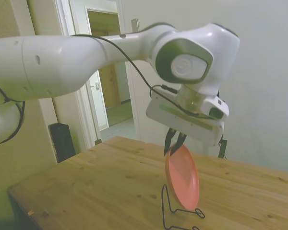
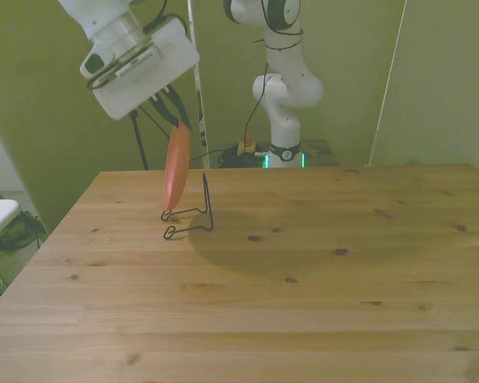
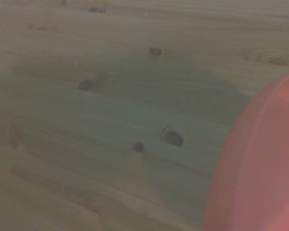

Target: Unload the plate

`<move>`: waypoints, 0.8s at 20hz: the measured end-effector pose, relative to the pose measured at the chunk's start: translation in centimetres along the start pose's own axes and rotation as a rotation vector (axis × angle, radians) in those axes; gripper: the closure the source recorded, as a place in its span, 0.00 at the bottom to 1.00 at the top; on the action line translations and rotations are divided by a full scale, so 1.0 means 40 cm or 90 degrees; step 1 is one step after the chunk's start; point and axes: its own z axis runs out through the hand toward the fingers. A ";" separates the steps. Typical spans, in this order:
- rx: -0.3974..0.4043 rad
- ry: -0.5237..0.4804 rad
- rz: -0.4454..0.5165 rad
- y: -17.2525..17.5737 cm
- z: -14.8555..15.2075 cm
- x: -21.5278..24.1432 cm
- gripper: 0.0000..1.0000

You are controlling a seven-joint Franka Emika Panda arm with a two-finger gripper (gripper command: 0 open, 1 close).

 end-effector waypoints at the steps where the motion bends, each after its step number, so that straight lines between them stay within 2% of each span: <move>1: -0.004 0.012 0.028 -0.022 -0.030 -0.011 1.00; 4: -0.018 0.036 0.116 -0.098 -0.086 -0.025 1.00; 7: -0.035 0.057 0.200 -0.201 -0.071 0.012 1.00; 9: -0.050 0.069 0.252 -0.285 -0.018 0.061 1.00; 12: -0.072 0.105 0.319 -0.411 0.101 0.147 1.00; 16: -0.125 0.175 0.394 -0.513 0.256 0.233 1.00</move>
